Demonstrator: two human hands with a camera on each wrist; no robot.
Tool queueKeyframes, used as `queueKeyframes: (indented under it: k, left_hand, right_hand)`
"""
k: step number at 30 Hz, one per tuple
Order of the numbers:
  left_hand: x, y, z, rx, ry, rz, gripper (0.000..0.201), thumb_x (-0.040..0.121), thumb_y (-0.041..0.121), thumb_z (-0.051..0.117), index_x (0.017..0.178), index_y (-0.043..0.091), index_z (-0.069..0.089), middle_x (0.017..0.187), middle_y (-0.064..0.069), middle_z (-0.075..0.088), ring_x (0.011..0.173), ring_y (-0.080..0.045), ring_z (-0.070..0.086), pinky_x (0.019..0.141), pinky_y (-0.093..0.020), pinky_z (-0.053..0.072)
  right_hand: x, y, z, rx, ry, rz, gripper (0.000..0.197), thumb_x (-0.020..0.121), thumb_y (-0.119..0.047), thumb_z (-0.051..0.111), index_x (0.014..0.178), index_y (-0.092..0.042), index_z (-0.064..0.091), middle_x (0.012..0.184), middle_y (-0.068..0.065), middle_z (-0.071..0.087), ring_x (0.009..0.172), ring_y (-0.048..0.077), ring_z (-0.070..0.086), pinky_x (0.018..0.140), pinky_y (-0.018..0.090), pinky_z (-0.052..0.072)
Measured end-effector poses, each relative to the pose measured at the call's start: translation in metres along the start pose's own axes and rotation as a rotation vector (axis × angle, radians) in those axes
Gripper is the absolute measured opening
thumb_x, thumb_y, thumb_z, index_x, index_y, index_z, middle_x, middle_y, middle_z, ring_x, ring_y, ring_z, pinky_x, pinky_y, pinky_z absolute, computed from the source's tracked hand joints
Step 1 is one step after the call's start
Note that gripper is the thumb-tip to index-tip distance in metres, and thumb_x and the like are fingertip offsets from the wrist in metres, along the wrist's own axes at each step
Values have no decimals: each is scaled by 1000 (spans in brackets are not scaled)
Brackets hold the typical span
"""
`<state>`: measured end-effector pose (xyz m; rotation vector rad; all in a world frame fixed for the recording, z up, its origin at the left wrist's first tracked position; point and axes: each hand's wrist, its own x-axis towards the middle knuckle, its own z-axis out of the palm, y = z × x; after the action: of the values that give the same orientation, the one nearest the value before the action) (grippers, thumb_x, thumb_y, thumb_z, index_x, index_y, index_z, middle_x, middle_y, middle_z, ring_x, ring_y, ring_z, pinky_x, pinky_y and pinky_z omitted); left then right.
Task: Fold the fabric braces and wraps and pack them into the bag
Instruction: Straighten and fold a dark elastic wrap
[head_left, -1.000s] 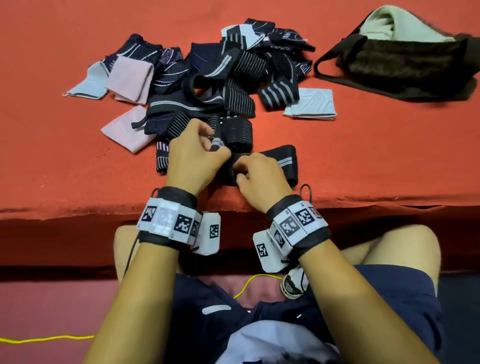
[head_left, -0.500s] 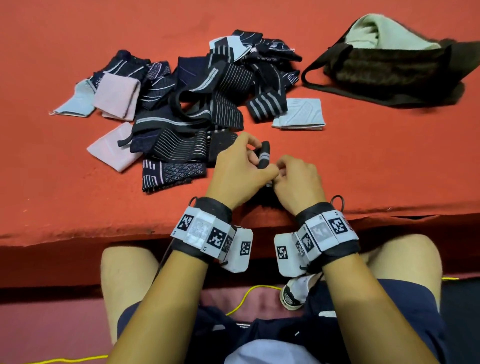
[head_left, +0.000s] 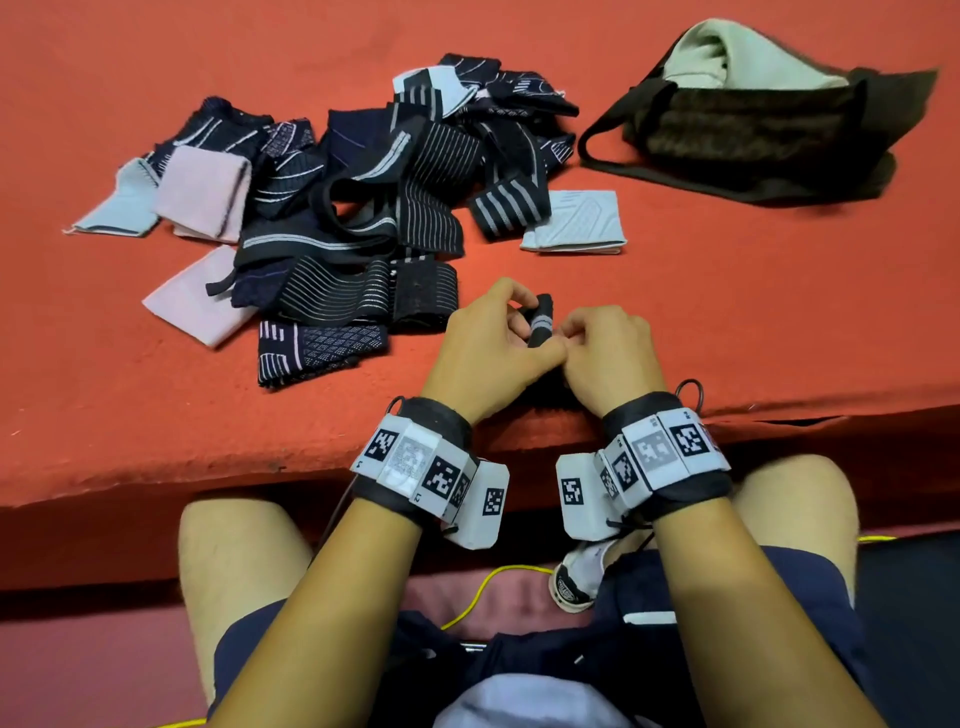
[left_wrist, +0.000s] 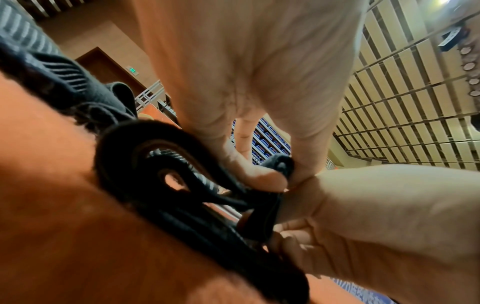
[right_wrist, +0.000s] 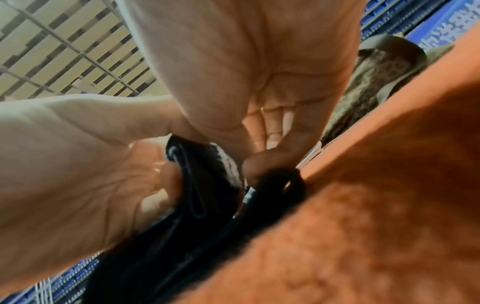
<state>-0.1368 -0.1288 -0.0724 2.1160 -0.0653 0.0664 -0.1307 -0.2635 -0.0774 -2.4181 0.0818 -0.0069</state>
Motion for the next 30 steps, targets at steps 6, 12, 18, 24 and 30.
queueKeyframes:
  k: [6, 12, 18, 24, 30]
  left_hand:
    - [2, 0, -2, -22, 9, 36, 34, 78, 22, 76, 106, 16, 59, 82, -3, 67, 59, -2, 56, 67, -28, 56]
    - [-1, -2, 9, -52, -18, 73, 36, 75, 31, 74, 106, 20, 59, 81, 2, 64, 62, -6, 55, 67, -31, 57]
    - [-3, -7, 16, -22, -59, 73, 33, 76, 29, 77, 103, 24, 58, 78, 10, 61, 64, -1, 54, 68, -24, 53]
    - [-2, -8, 2, -124, -237, 25, 41, 76, 20, 82, 111, 20, 62, 95, 1, 67, 74, -6, 59, 75, -24, 56]
    - [2, -38, -35, 58, 118, 84, 17, 84, 12, 74, 99, 19, 71, 94, 2, 69, 81, -6, 64, 78, -25, 54]
  right_hand:
    - [6, -2, 4, 39, 31, -10, 37, 106, -32, 38, 86, -7, 56, 85, 13, 62, 91, 39, 58, 69, 38, 34]
    - [0, 4, -8, 105, 22, 53, 58, 99, -59, 39, 62, -17, 53, 65, 4, 61, 75, 32, 57, 67, 39, 41]
    - [-2, 7, -13, 76, 7, 59, 40, 94, -48, 57, 77, -15, 71, 75, 4, 70, 84, 28, 62, 73, 38, 49]
    - [-1, 10, -11, 35, 20, 37, 32, 91, -38, 63, 79, -8, 68, 75, 9, 68, 83, 30, 61, 70, 37, 47]
    - [-2, 16, -1, -15, 35, 56, 29, 92, -43, 65, 82, -16, 63, 87, 7, 67, 88, 31, 59, 70, 34, 41]
